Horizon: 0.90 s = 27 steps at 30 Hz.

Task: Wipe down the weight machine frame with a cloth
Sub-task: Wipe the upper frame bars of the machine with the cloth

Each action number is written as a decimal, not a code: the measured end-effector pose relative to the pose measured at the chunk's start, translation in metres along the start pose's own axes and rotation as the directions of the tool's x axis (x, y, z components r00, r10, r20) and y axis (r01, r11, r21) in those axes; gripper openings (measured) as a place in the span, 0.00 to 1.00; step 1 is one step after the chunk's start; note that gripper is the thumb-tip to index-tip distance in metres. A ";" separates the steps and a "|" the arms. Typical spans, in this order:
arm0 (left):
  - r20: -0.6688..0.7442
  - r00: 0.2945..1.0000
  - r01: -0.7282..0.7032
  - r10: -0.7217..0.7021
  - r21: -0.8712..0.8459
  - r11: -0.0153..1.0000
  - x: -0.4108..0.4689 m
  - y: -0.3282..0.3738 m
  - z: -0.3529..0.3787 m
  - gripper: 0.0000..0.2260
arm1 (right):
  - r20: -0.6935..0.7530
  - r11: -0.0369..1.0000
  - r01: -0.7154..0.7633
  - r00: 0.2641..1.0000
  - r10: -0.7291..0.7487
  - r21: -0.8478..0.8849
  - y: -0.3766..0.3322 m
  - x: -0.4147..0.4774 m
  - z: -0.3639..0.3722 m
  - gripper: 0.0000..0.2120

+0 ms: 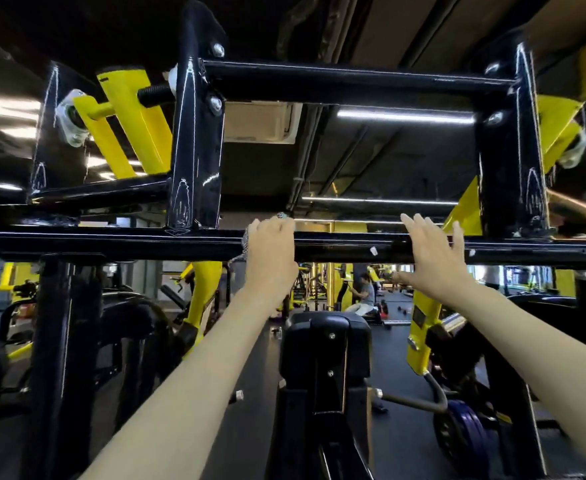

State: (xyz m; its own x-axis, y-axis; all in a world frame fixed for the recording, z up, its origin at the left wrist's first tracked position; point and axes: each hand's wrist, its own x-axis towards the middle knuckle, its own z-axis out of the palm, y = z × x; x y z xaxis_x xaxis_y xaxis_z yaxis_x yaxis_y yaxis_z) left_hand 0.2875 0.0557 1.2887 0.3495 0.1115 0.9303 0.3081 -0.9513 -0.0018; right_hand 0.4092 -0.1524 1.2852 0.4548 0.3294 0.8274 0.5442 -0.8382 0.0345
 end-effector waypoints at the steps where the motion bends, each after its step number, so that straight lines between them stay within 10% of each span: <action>1: -0.031 0.999 -0.037 0.035 -0.059 0.998 -0.001 0.021 0.007 0.18 | 0.006 1.000 -0.005 1.000 0.005 0.002 0.006 -0.001 0.001 0.47; 7: 0.050 0.953 -0.270 0.297 -0.296 0.916 -0.012 0.086 0.023 0.37 | -0.022 0.995 0.101 0.995 -0.101 -0.006 0.032 0.004 0.007 0.35; 15: -0.129 0.976 0.178 -0.176 0.002 0.984 0.014 0.100 0.031 0.14 | -0.065 0.969 0.245 0.968 -0.244 0.009 0.058 0.024 0.010 0.19; 21: -0.030 0.989 -0.149 0.146 -0.261 0.954 0.008 0.137 0.057 0.27 | -0.113 0.962 0.271 0.955 -0.274 -0.038 0.062 0.026 0.013 0.16; 27: -0.225 0.926 0.243 -0.303 -0.258 0.935 -0.009 0.111 0.069 0.35 | -0.146 0.959 0.282 0.948 -0.281 -0.014 0.062 0.021 0.015 0.15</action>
State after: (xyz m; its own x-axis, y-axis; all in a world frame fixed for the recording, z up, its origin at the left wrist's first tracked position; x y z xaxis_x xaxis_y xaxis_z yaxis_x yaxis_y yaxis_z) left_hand 0.3791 -0.0309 1.2549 0.0308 0.3267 0.9446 0.1450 -0.9365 0.3192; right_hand 0.4637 -0.1908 1.2965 0.1751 0.4844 0.8572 0.6405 -0.7172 0.2745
